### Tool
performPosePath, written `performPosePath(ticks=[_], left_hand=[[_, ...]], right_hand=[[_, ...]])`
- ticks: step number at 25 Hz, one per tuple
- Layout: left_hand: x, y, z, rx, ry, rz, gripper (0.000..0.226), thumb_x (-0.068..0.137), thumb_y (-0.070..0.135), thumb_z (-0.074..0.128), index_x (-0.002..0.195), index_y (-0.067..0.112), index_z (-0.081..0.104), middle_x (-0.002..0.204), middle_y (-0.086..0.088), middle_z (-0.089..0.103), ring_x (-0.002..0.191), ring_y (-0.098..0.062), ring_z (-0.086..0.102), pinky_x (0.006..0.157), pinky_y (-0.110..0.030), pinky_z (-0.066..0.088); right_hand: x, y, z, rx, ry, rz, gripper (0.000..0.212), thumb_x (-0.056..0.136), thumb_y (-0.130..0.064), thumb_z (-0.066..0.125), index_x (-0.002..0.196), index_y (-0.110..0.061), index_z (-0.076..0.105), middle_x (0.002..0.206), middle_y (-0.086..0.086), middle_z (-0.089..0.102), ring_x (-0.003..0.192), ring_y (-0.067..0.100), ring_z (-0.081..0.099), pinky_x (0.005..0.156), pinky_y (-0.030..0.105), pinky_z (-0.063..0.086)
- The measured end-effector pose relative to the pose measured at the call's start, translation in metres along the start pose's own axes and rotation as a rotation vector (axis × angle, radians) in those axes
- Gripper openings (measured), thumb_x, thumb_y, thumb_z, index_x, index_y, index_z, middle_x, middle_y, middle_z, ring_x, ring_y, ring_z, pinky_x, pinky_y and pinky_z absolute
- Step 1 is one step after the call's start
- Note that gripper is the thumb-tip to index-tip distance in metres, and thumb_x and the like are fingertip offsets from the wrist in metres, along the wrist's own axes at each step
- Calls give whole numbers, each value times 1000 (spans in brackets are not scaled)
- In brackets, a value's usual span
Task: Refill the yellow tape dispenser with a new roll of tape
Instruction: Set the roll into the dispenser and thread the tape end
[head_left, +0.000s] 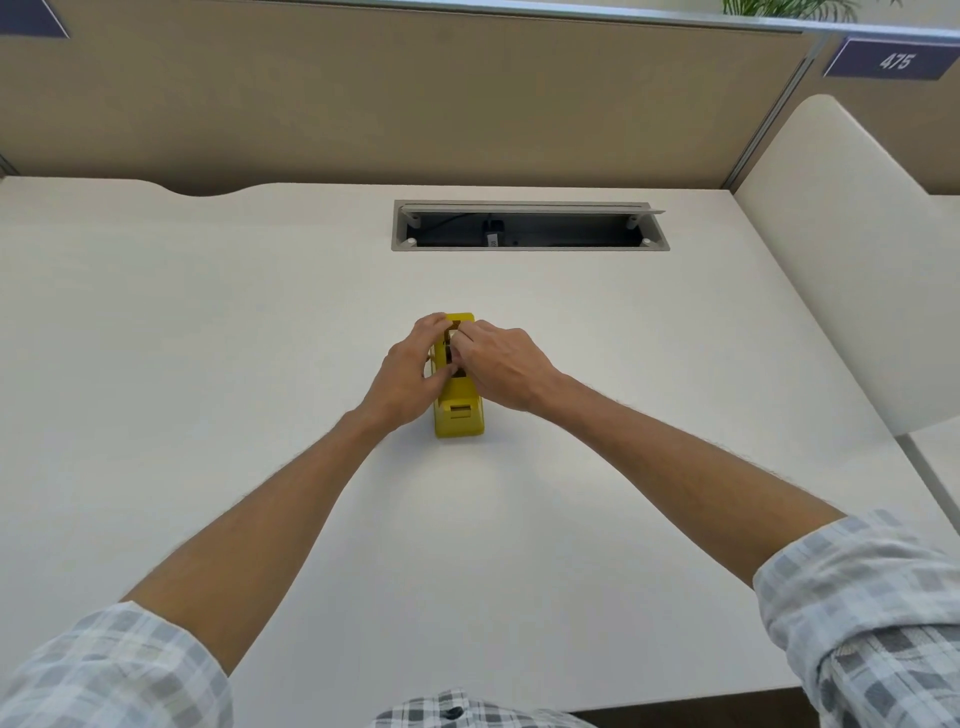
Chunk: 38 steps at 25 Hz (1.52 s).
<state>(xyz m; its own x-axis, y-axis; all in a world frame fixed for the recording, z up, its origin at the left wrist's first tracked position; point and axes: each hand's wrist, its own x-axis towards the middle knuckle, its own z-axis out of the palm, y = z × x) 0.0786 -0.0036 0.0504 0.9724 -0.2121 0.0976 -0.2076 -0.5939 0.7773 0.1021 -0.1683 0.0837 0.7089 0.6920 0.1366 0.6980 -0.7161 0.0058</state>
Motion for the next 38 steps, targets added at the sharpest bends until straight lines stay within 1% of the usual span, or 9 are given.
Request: performPosePath(ticks=[2,5,13,22,27,30,33,35,38], left_hand=[[-1,-1,2,0,-16,-17,53,95,16,58,144,17,41,156,2,32,134,-23,45,110,-44,42],[2,-1,-1,3,-55,-34,55,96,14,55,148,15,37,160,0,27,142,-22,36,113,-45,38],[8,1,-2,13,-76,-44,55,97,9,53,149,12,35,161,-2,25,147,-21,28,115,-45,35],[9,1,0,9,-63,-53,51,95,10,56,145,16,42,160,0,27,141,-24,37,113,-47,37],[8,0,-2,-52,-24,-62,48,90,14,65,134,18,47,152,3,39,125,-24,51,105,-46,47],[9,-2,-2,-57,-31,-70,53,91,17,66,139,19,45,155,3,35,131,-24,46,105,-42,47],[7,-4,-4,-71,-65,-51,58,92,21,64,145,24,41,158,4,29,137,-20,39,106,-34,43],[7,-4,-5,-81,-86,-51,57,90,19,63,144,26,43,159,5,27,139,-17,37,107,-33,40],[7,-5,-5,-84,-89,-56,55,90,10,59,142,24,47,159,4,27,140,-18,36,108,-34,40]], right_hand=[[-1,0,1,10,7,5,12,97,-17,56,103,-8,58,103,6,61,92,20,59,54,27,34],[0,0,3,15,13,23,11,97,-18,55,103,-9,58,103,5,61,92,20,59,54,27,34],[3,2,6,34,34,56,8,96,-16,55,97,-9,56,97,5,60,87,22,57,51,29,30],[2,0,4,35,22,66,9,97,-16,53,101,-9,55,99,5,61,86,22,58,53,30,31],[-3,-3,1,-1,19,97,8,96,-15,51,100,-10,56,96,5,60,86,24,59,52,32,31],[-9,-6,1,-36,29,110,9,98,-16,50,100,-10,56,96,5,60,85,23,60,51,32,31],[-11,-8,1,-51,19,126,9,98,-15,48,101,-11,56,97,4,60,86,23,60,52,32,33],[-12,-8,2,-49,21,137,9,98,-14,49,101,-11,57,97,4,61,85,23,60,52,32,32],[-12,-8,3,-48,32,141,11,100,-17,48,101,-11,57,97,3,61,84,22,60,52,32,33]])
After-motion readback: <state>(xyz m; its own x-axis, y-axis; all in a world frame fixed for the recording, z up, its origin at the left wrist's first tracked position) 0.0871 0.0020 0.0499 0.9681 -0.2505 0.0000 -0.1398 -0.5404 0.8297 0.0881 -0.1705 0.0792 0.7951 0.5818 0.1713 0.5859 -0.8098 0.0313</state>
